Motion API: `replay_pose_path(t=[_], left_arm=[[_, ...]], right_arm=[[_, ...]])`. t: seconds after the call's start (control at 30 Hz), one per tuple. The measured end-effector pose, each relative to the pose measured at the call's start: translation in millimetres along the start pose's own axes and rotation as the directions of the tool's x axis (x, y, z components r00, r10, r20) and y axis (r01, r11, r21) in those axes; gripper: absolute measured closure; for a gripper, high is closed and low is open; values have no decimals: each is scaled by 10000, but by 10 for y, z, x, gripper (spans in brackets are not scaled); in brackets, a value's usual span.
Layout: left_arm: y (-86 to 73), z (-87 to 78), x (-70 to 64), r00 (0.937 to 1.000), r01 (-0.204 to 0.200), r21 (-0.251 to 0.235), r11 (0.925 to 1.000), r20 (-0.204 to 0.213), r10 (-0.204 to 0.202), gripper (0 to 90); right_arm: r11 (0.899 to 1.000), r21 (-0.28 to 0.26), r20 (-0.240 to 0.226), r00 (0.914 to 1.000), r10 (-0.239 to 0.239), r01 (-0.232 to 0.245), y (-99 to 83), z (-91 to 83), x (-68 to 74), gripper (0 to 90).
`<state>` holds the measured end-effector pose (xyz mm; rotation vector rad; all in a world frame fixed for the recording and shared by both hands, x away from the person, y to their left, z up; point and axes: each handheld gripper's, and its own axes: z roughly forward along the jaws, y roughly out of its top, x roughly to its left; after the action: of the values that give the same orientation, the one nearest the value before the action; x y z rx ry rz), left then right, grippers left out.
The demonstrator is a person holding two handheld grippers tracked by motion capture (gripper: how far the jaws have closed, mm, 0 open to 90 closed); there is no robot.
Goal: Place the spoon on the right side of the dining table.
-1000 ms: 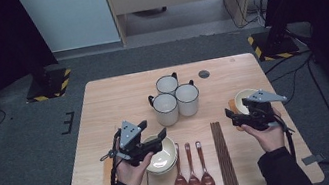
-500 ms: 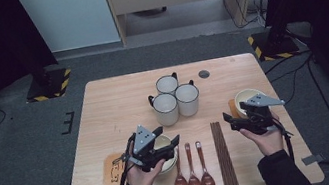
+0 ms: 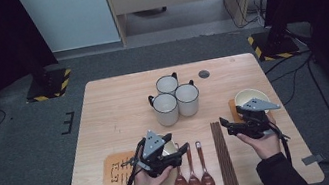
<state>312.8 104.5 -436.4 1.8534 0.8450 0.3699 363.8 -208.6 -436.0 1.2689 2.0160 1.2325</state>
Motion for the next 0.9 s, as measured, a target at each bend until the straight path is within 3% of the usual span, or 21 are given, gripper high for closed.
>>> replay_pose_path(t=[0.6,0.9], left_arm=[[-167,30,-137,9988,-257,552,9981,425,234,321],[-248,74,-245,9956,-611,882,9942,761,545,326]], right_arm=[[9998,96,-308,9994,-151,154,-67,51,142,233],[9998,182,-532,9985,-116,125,-108,72,198,230]])
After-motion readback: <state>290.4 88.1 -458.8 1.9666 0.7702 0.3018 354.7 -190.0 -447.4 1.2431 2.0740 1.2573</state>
